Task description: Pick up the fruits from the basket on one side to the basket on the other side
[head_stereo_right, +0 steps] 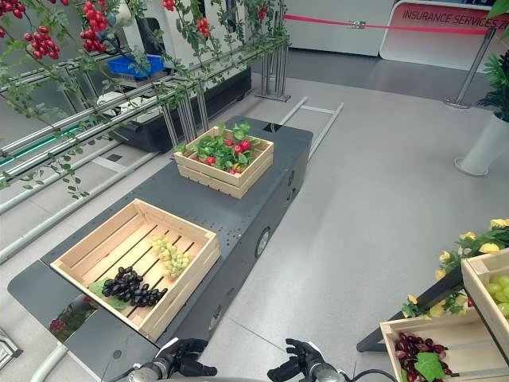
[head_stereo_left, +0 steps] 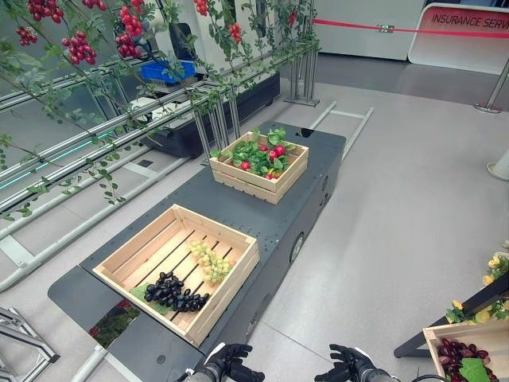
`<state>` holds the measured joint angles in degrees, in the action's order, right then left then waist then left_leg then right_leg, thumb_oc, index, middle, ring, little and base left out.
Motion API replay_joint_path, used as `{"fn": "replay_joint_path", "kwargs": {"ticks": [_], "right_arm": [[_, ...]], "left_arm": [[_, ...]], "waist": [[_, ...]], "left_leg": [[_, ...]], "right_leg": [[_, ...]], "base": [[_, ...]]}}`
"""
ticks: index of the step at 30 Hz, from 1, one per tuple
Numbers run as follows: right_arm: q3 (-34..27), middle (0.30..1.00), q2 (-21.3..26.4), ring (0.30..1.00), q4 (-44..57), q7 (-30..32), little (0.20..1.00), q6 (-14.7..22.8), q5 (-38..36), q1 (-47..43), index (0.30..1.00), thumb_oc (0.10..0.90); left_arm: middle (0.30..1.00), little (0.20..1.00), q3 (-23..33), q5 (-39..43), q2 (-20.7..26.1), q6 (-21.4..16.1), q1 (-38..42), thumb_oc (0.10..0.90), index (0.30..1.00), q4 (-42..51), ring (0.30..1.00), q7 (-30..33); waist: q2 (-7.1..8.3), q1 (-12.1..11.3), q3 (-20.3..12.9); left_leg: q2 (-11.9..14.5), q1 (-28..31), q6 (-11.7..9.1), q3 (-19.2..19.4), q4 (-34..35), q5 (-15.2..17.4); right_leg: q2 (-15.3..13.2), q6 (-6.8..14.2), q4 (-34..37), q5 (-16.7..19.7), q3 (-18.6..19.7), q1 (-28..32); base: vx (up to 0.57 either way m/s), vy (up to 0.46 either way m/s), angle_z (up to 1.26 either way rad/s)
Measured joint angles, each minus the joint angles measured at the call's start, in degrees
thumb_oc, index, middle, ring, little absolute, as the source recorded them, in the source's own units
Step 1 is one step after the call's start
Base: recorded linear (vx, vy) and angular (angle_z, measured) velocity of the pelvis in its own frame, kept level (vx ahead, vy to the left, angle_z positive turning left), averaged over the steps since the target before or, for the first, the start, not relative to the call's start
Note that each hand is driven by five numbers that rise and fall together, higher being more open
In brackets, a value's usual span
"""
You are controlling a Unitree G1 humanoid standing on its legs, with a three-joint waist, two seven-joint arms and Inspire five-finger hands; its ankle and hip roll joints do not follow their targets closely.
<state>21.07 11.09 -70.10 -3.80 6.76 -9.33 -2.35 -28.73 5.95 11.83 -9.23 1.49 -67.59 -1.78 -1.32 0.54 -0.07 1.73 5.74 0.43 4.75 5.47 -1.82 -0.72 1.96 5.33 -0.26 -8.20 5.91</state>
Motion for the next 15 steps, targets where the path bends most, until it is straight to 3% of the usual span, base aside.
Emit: {"fn": "replay_joint_path", "kwargs": {"ticks": [15], "right_arm": [[0.00, 0.900, -0.01, 0.900, 0.07, 0.00, 0.900, 0.00, -0.01, -0.08, 0.900, 0.800]], "left_arm": [[0.900, 0.900, -0.01, -0.90, 0.04, -0.21, 0.22, 0.800, 0.900, 0.09, 0.900, -1.33]], "waist": [[0.17, -0.04, 0.39]], "left_leg": [[0.01, -0.03, -0.04, -0.05, 0.00, -0.03]], "right_leg": [[0.01, -0.03, 0.01, -0.03, -0.13, -0.12]], "base": [[0.00, 0.000, 0.00]]}}
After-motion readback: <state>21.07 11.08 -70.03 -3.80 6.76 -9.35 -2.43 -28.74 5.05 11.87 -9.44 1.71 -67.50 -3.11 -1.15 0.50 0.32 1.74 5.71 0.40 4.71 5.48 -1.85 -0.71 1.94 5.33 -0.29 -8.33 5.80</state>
